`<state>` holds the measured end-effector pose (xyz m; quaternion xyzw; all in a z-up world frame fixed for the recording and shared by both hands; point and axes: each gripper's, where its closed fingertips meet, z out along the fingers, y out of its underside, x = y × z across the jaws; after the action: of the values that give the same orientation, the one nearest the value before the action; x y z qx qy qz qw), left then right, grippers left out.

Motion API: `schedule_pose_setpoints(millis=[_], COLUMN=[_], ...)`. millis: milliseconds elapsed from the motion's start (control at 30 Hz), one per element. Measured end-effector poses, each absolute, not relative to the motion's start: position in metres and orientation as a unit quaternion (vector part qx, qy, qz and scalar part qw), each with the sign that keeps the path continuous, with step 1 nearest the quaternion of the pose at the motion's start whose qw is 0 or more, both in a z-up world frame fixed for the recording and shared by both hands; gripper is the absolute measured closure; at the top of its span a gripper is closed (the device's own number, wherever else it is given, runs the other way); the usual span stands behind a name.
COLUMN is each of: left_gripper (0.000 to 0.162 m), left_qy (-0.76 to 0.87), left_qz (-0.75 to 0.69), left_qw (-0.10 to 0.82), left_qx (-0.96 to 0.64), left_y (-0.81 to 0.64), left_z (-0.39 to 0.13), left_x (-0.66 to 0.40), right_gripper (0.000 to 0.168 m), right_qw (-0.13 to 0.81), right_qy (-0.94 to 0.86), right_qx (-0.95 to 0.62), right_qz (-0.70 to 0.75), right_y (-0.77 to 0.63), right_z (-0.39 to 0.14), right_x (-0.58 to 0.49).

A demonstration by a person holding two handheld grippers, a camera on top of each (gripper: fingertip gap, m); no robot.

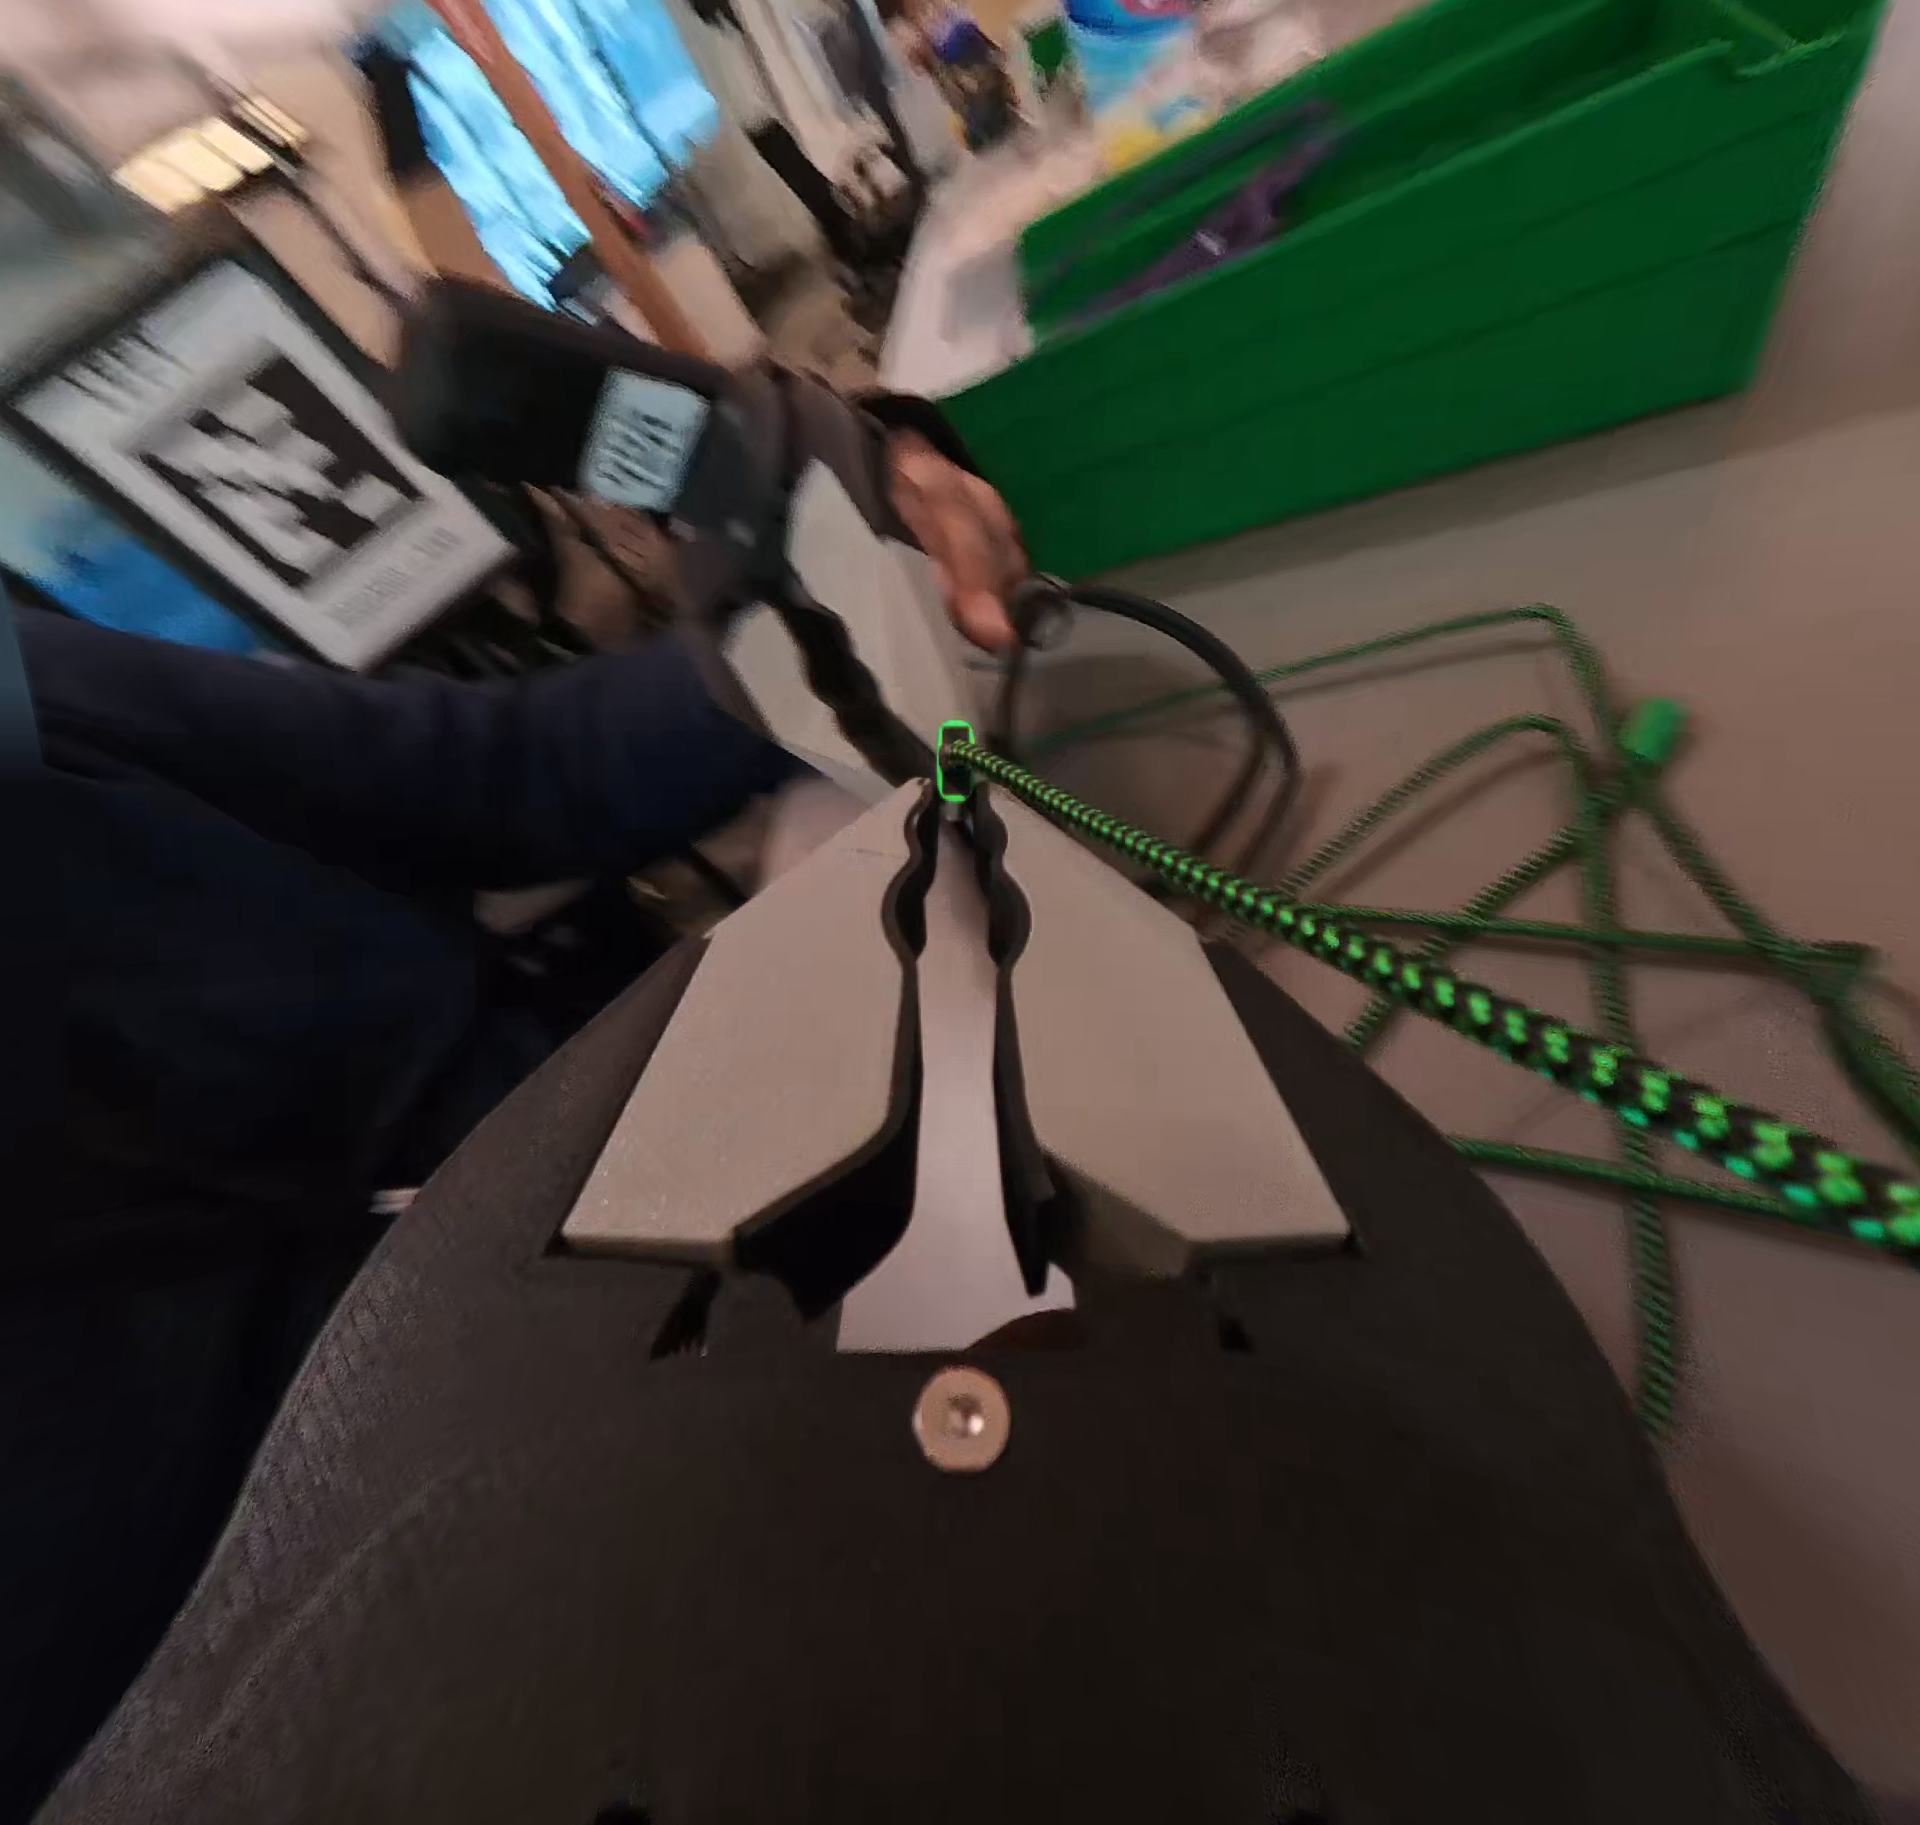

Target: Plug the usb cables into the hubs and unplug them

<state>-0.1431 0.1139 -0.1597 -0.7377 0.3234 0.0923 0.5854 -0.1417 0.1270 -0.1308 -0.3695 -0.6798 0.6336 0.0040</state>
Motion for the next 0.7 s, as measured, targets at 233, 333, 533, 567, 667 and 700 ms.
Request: schedule_pose_setpoints(millis=[233, 333, 533, 567, 667, 700], left_gripper=[0.155, 0.155, 0.155, 0.155, 0.155, 0.155], left_qy=[0.356, 0.365, 0.322, 0.314, 0.298, 0.29], left_qz=[0.154, 0.172, 0.182, 0.185, 0.193, 0.2], left_qw=[0.531, 0.522, 0.51, 0.509, 0.51, 0.513], left_qx=[-0.753, -0.752, -0.776, -0.78, -0.783, -0.783], left_y=[0.113, 0.114, 0.12, 0.12, 0.12, 0.121], left_z=[-0.18, -0.183, -0.189, -0.189, -0.187, -0.185], left_x=[-0.153, -0.153, -0.172, -0.175, -0.182, -0.184], right_gripper=[0.164, 0.165, 0.164, 0.163, 0.137, 0.131], right_qw=[0.081, 0.141, 0.264, 0.266, 0.21, 0.192], right_qy=[-0.724, -0.754, -0.825, -0.83, -0.838, -0.836], right_qx=[-0.371, -0.359, -0.266, -0.28, -0.328, -0.342], right_qz=[0.576, 0.532, 0.423, 0.402, 0.382, 0.384], right_y=[0.134, 0.144, 0.143, 0.146, 0.151, 0.152], right_z=[-0.146, -0.154, -0.177, -0.185, -0.203, -0.206], right_x=[-0.149, -0.152, -0.151, -0.154, -0.153, -0.152])
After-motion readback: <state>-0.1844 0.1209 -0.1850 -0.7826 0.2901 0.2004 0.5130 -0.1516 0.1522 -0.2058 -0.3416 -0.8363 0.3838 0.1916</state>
